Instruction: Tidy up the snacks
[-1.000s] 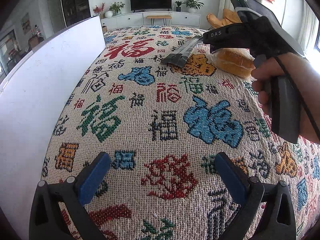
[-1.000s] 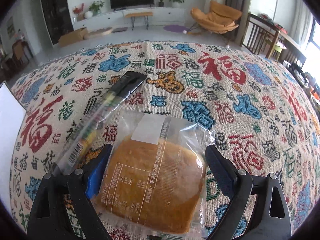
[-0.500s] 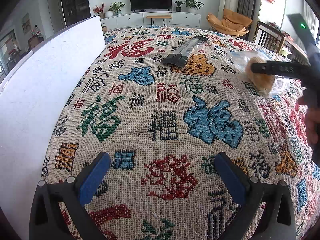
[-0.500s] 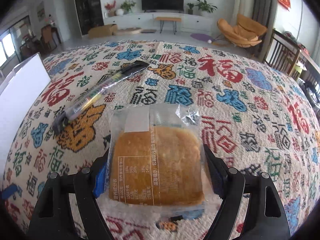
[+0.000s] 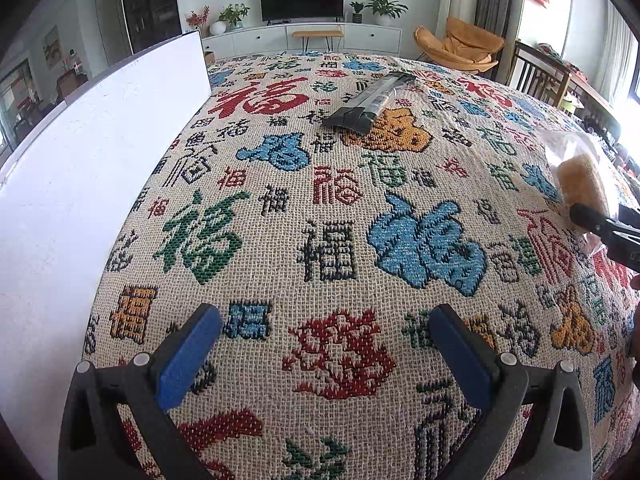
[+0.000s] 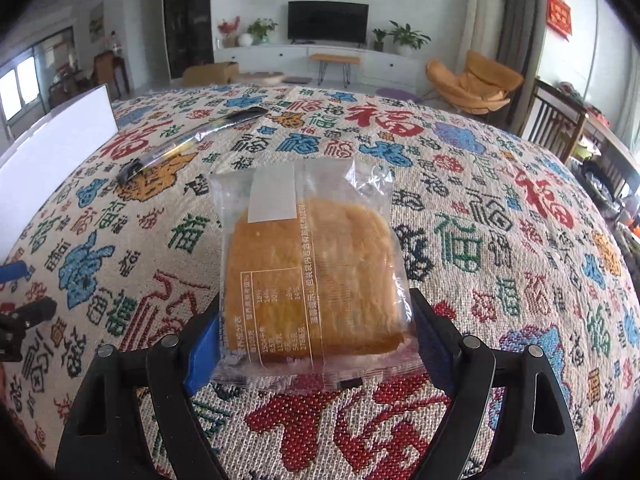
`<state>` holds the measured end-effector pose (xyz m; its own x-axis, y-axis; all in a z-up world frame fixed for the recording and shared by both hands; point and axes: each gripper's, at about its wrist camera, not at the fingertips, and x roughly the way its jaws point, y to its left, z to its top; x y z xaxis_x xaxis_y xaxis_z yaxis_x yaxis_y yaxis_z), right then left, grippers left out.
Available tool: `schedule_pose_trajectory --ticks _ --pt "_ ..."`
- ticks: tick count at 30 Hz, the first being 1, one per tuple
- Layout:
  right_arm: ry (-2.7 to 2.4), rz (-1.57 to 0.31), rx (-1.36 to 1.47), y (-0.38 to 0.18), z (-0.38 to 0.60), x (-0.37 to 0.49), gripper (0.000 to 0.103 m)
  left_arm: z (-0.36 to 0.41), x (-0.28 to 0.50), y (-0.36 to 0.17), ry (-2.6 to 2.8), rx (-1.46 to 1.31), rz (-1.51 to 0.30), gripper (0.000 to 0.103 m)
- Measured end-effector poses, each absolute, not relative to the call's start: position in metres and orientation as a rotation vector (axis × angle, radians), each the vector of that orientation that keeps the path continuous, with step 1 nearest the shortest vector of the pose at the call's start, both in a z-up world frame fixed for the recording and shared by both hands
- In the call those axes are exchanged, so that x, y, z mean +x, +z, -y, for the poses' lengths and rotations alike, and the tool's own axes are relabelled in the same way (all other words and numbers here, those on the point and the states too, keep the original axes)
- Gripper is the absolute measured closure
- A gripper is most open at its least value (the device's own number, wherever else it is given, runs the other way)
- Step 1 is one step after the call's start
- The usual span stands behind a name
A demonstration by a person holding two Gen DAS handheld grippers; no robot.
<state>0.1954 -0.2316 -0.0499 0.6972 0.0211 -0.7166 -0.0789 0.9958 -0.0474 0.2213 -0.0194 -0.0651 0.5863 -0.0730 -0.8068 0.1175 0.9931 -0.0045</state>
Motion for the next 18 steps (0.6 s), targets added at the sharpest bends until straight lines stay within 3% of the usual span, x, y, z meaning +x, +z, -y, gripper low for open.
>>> schedule_pose_trajectory --ticks 3,18 --pt "0.069 -0.890 -0.048 -0.0618 0.2360 0.2059 0.013 0.0187 0.2215 -0.0654 -0.111 0.051 -0.938 0.000" --pt "0.071 -0.897 -0.032 -0.0630 0.2363 0.2074 0.011 0.0181 0.2214 -0.0655 -0.111 0.051 -0.938 0.000"
